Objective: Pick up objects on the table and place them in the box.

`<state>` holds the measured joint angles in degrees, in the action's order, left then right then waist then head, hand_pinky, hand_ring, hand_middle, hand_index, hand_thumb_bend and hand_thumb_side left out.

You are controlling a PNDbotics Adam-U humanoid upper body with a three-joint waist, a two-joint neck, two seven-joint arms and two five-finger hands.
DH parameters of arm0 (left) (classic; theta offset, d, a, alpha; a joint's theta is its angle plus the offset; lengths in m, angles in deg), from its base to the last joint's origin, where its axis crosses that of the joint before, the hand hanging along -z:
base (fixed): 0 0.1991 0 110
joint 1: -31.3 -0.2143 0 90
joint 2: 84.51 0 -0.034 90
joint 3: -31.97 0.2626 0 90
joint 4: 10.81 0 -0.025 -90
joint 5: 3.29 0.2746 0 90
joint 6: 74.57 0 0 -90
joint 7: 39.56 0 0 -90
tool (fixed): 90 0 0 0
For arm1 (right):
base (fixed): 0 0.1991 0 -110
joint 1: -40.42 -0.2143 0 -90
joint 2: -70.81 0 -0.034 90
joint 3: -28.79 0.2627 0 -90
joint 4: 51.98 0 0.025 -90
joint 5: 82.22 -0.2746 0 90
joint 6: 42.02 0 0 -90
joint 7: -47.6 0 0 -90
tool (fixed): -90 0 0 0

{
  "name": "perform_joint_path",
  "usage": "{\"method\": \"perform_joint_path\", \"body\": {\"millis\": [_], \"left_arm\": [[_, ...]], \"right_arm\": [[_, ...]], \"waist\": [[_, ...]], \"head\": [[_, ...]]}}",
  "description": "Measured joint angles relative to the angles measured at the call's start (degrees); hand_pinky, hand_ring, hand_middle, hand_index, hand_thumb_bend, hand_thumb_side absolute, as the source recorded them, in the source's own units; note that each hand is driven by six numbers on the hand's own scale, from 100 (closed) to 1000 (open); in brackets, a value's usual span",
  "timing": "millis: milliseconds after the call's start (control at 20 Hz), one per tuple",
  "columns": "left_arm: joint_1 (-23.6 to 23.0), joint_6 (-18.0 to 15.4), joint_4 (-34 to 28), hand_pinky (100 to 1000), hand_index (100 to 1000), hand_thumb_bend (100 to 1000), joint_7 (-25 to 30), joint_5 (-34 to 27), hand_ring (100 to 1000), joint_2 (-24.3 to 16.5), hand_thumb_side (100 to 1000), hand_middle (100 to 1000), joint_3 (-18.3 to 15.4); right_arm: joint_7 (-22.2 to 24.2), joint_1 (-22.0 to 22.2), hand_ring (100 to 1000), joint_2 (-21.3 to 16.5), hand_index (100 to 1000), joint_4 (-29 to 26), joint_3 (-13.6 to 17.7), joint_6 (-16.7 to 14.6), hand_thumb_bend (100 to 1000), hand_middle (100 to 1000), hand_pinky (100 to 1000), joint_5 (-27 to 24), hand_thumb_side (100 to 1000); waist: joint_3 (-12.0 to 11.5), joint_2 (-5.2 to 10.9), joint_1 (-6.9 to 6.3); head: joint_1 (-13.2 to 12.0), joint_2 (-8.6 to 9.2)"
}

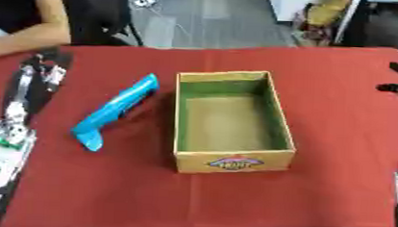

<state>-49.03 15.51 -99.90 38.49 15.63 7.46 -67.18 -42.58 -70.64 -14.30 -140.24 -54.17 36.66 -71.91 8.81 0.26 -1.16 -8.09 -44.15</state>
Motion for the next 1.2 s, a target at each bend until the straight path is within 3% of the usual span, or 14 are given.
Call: {"method": "perform_joint_path", "body": {"millis": [500, 600, 750, 1000, 1200], "left_arm": [[0.0, 0.1, 0.0, 576, 882, 664, 0.2, 0.0, 649, -0.1, 907, 772, 0.1], [0.1, 0.7, 0.3, 586, 882, 664, 1.4, 0.6, 657, -2.0, 906, 773, 1.1], [0.9, 2.3, 1.9, 626, 873, 801, 5.5, 2.1, 679, -10.7, 859, 770, 4.8], [5.7, 5.6, 8.2, 646, 866, 864, 13.5, -2.5, 692, -30.0, 821, 770, 13.8], [9.2, 6.4, 12.0, 641, 866, 878, 16.6, -5.8, 688, -35.2, 821, 769, 17.4]], "right_arm": [[0.0, 0.0, 854, 0.0, 999, 0.0, 0.0, 0.0, 473, 914, 635, 0.0, 978], [0.0, 0.1, 854, 0.0, 999, 0.0, 0.0, 0.0, 481, 914, 635, 0.0, 978], [0.4, 0.4, 854, -0.1, 1000, 0.2, -0.2, 0.1, 473, 914, 635, 0.0, 974], [1.1, 0.7, 854, -1.0, 1000, 0.7, -0.8, 0.0, 474, 915, 634, 0.0, 970], [1.5, 0.9, 854, -1.1, 1000, 0.9, -1.0, 0.0, 474, 915, 634, 0.0, 971]], "waist": [[0.1, 0.00, 0.00], [0.4, 0.07, -0.05], [1.0, 0.70, -0.62], [1.7, 1.42, -1.59], [2.0, 1.49, -1.61]], "head": [[0.0, 0.00], [0.0, 0.00], [0.0, -0.01], [0.0, -0.01], [0.0, -0.01]]}}
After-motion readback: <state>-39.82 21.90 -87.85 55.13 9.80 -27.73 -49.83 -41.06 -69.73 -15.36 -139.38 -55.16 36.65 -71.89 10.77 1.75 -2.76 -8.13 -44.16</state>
